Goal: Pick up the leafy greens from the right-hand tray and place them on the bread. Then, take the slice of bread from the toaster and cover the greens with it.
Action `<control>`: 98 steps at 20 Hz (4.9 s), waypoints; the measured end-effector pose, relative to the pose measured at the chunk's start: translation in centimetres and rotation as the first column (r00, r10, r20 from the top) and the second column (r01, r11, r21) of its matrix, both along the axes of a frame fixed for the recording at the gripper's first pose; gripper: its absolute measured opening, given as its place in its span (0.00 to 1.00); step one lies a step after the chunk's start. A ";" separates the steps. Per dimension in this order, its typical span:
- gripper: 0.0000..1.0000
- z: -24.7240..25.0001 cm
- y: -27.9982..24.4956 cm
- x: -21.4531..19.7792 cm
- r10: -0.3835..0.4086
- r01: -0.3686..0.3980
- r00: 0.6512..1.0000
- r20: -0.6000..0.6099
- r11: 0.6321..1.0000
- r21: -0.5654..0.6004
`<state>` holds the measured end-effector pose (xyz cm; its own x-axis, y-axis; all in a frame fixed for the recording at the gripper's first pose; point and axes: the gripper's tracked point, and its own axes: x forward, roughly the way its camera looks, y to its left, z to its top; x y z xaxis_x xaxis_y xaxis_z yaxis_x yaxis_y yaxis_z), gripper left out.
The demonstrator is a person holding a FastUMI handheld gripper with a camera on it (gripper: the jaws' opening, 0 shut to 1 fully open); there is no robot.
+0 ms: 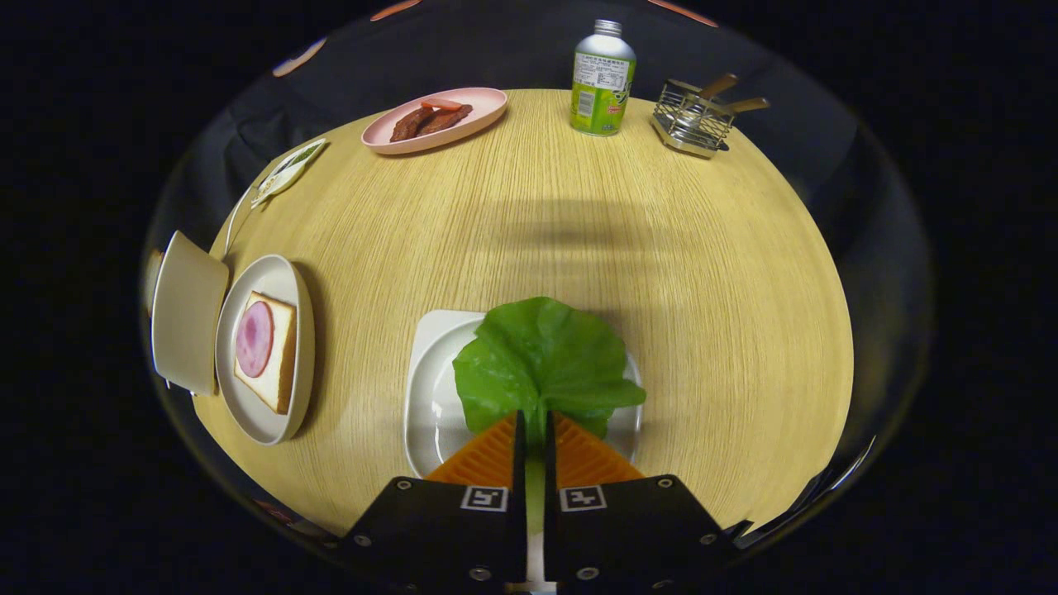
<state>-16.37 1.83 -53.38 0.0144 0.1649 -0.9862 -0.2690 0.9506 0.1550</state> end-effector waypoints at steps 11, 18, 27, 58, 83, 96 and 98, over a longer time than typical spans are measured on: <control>0.04 7.0 4.4 1.6 -0.037 0.028 0.996 0.079 0.993 0.115; 0.04 11.6 11.2 2.5 0.025 -0.050 0.992 0.126 0.978 0.203; 0.04 11.8 20.4 -0.1 0.144 -0.162 0.986 0.084 0.951 0.263; 0.76 24.5 30.8 2.8 0.188 -0.269 0.940 0.284 0.921 0.281; 0.53 24.1 45.9 -2.5 0.270 -0.244 0.958 -0.091 0.942 0.229; 0.09 26.3 44.4 0.1 0.183 -0.157 0.983 -0.033 0.913 0.377; 0.09 27.8 43.4 0.6 0.178 -0.150 0.984 -0.023 0.884 0.442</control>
